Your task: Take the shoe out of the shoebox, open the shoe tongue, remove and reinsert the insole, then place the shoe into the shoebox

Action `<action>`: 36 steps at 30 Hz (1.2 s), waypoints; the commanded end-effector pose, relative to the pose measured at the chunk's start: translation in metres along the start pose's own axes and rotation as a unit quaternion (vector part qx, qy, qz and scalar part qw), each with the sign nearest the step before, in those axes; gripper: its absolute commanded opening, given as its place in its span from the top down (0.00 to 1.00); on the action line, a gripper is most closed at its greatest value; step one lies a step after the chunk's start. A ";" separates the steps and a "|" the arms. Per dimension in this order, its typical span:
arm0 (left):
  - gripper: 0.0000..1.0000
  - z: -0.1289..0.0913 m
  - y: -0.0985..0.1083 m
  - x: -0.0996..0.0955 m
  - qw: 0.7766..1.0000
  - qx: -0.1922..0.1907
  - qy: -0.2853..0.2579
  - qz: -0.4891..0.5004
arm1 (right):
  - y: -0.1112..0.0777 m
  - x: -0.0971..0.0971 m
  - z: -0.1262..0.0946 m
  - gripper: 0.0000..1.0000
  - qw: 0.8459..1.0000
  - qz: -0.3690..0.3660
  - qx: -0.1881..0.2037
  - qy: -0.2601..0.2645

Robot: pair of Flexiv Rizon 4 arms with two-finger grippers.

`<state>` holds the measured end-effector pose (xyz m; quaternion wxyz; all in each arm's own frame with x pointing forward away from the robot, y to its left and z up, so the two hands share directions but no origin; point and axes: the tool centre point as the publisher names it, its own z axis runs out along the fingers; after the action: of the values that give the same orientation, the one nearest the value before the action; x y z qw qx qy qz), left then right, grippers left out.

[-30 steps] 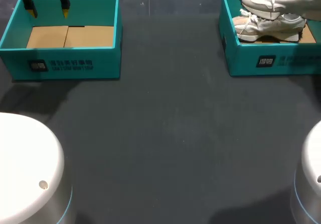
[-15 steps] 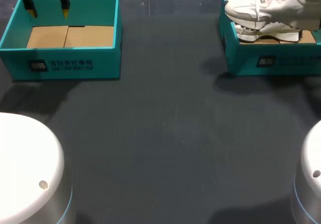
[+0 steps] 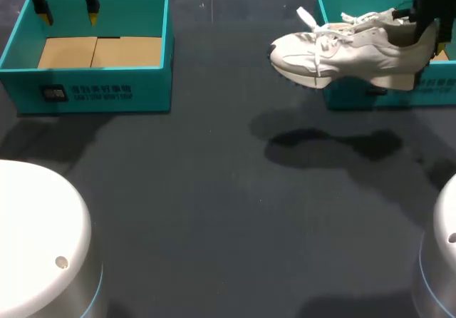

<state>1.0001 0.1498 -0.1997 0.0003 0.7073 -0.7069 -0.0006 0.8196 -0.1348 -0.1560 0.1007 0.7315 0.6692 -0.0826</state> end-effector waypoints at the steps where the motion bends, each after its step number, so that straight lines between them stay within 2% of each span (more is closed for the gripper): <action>1: 0.00 0.000 0.000 0.000 1.000 0.000 0.000 0.000 | -0.042 0.027 -0.004 1.00 0.999 0.003 -0.052 -0.009; 7: 0.00 0.000 0.000 0.000 1.000 0.000 0.000 0.000 | -0.076 0.058 -0.001 1.00 0.999 0.009 -0.033 0.007; 20: 0.00 0.000 0.000 0.000 1.000 0.000 0.000 0.000 | -0.076 0.058 -0.001 1.00 0.999 0.009 -0.033 0.007; 25: 0.00 0.000 0.000 0.000 1.000 0.000 0.000 0.000 | -0.111 0.102 0.006 1.00 0.999 0.004 -0.041 -0.020; 32: 0.00 0.000 0.000 0.000 1.000 0.000 0.000 0.000 | -0.146 0.143 0.028 1.00 0.998 0.003 -0.047 -0.030; 36: 0.00 0.000 0.000 0.000 1.000 0.000 0.000 0.000 | -0.158 0.163 0.039 1.00 0.999 0.001 -0.044 -0.031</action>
<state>1.0001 0.1498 -0.1997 0.0003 0.7074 -0.7068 -0.0006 0.6761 0.0038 -0.2263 0.1447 0.7245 0.6707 -0.0658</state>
